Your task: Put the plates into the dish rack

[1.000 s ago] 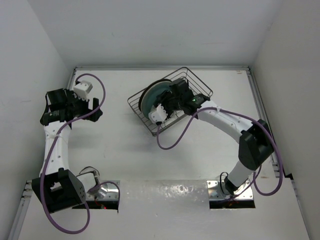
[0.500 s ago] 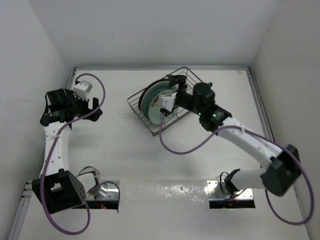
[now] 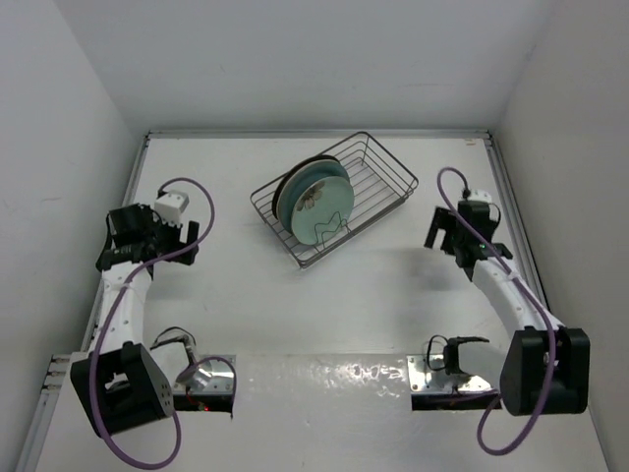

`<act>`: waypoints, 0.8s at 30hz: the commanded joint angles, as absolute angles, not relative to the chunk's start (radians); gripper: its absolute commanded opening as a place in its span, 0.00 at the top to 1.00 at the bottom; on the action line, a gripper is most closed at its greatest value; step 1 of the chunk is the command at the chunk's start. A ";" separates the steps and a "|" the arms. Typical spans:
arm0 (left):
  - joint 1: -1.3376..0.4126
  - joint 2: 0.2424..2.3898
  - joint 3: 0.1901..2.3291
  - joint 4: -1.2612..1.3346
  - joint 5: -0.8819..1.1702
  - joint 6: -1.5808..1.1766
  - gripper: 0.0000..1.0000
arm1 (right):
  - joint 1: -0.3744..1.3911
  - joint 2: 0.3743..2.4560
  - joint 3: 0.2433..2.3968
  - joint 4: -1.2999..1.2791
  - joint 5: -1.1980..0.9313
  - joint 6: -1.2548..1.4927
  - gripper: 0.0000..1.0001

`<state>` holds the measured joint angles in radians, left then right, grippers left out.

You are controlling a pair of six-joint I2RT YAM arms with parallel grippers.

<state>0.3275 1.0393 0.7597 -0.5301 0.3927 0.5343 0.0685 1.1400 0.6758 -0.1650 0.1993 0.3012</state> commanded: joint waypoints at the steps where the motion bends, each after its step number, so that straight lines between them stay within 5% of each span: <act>1: 0.333 0.974 0.669 -0.419 0.339 0.549 0.18 | -0.027 1.085 0.583 -0.281 0.279 0.525 0.01; 11: 0.333 0.942 0.597 -0.275 0.176 0.456 0.18 | -0.034 1.164 0.669 -0.498 0.661 0.673 0.01; 18: 0.334 0.890 0.523 -0.243 0.187 0.474 0.18 | -0.034 1.290 0.772 -0.621 0.670 0.696 0.01; 24: 0.334 0.904 0.494 -0.242 0.192 0.476 0.18 | -0.034 1.191 0.694 -0.513 0.618 0.641 0.01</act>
<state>0.3283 0.9096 0.5083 -0.2932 0.1944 0.4808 -0.0360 1.2598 0.7189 -0.5674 0.6231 0.6621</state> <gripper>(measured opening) 0.823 0.993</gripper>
